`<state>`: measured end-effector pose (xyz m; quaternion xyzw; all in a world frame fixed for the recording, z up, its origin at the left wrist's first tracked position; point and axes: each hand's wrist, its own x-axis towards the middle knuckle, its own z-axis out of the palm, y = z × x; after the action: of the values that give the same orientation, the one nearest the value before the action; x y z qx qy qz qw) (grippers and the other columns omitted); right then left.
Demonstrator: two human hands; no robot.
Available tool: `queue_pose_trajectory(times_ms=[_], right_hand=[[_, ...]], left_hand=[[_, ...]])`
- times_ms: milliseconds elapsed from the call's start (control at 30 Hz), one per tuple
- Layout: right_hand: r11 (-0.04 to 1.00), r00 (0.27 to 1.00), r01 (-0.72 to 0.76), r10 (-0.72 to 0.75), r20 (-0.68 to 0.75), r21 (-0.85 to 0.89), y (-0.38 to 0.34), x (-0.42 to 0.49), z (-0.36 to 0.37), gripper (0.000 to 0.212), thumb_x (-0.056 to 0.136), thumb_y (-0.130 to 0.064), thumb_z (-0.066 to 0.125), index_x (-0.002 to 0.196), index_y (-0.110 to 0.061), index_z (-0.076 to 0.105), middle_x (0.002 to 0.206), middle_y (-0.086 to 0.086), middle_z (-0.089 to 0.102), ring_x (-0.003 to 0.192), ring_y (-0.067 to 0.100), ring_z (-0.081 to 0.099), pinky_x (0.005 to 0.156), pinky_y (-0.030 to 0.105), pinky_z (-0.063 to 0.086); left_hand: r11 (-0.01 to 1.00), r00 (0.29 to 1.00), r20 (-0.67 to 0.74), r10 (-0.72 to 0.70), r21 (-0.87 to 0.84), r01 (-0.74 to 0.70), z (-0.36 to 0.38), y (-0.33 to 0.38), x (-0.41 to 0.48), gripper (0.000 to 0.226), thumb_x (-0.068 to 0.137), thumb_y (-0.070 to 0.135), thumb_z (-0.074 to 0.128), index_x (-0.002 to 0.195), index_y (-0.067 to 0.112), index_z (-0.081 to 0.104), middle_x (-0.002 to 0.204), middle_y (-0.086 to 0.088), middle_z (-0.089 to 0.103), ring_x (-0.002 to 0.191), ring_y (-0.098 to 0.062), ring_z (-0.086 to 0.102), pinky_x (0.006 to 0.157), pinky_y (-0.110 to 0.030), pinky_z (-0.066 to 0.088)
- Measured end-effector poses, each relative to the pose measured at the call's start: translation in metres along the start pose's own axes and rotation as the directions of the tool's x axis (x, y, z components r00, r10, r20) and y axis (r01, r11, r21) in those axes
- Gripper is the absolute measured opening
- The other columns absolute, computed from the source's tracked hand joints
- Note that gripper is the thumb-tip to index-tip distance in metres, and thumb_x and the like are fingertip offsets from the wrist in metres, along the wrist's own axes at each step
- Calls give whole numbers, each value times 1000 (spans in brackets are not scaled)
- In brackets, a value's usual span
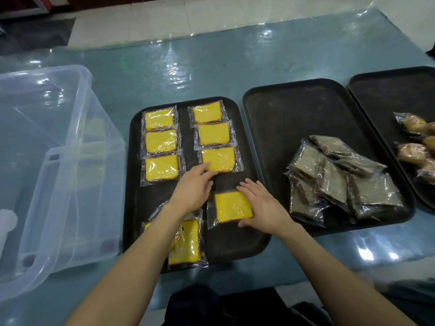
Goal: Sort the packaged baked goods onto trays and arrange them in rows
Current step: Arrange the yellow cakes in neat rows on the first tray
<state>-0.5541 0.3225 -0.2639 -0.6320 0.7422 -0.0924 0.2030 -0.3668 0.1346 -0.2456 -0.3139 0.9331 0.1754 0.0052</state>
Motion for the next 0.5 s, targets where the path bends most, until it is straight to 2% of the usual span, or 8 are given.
queue_pose_trajectory(times_ms=[33, 100, 200, 333, 400, 500], right_hand=[[1000, 999, 4, -4, -43, 4, -4, 5, 0, 118, 76, -62, 90, 170, -21, 31, 179, 0, 26, 168, 16, 8, 135, 38, -5], [1000, 993, 8, -10, -118, -16, -10, 9, -1, 109, 79, -60, 88, 167, -20, 37, 177, 0, 29, 168, 17, 10, 137, 44, 2], [998, 986, 59, -64, -153, -34, -10, 5, 8, 88, 88, -56, 82, 161, -22, 49, 174, -1, 36, 167, 19, 16, 138, 46, 7], [996, 983, 84, -82, -165, 7, -6, 9, 19, 71, 91, -44, 83, 154, -22, 59, 171, 1, 43, 165, 21, 25, 136, 47, 18], [997, 981, 73, -69, -179, 19, -7, 17, 18, 70, 90, -40, 86, 152, -19, 60, 170, 3, 45, 164, 22, 27, 135, 48, 23], [997, 988, 47, -37, -151, 64, -9, 25, 14, 70, 93, -38, 83, 155, -21, 57, 174, -2, 38, 166, 17, 20, 131, 42, 30]], left_hand=[[997, 997, -60, -53, -52, 50, -4, -1, -8, 38, 112, 31, 55, 148, 25, 66, 159, -1, 56, 148, -24, 50, 123, -48, 43], [991, 991, -80, -111, -81, 105, -7, -5, -26, 35, 109, 43, 56, 137, 26, 71, 137, 5, 65, 131, -18, 58, 114, -44, 49], [988, 989, 12, -148, -45, 148, -1, -12, -55, 38, 102, 60, 57, 125, 32, 71, 119, 10, 64, 114, -13, 58, 104, -40, 52], [983, 983, 14, -183, -31, 183, 14, -20, -77, 23, 101, 52, 63, 105, 32, 74, 103, 12, 63, 102, -12, 59, 100, -42, 53], [979, 979, -13, -204, -26, 204, 16, -19, -78, 23, 100, 50, 63, 109, 30, 73, 104, 11, 64, 104, -14, 60, 101, -43, 54], [969, 971, -57, -232, -95, 226, 12, -6, -71, 47, 98, 57, 67, 137, 31, 62, 121, 6, 65, 114, -18, 63, 102, -43, 54]])
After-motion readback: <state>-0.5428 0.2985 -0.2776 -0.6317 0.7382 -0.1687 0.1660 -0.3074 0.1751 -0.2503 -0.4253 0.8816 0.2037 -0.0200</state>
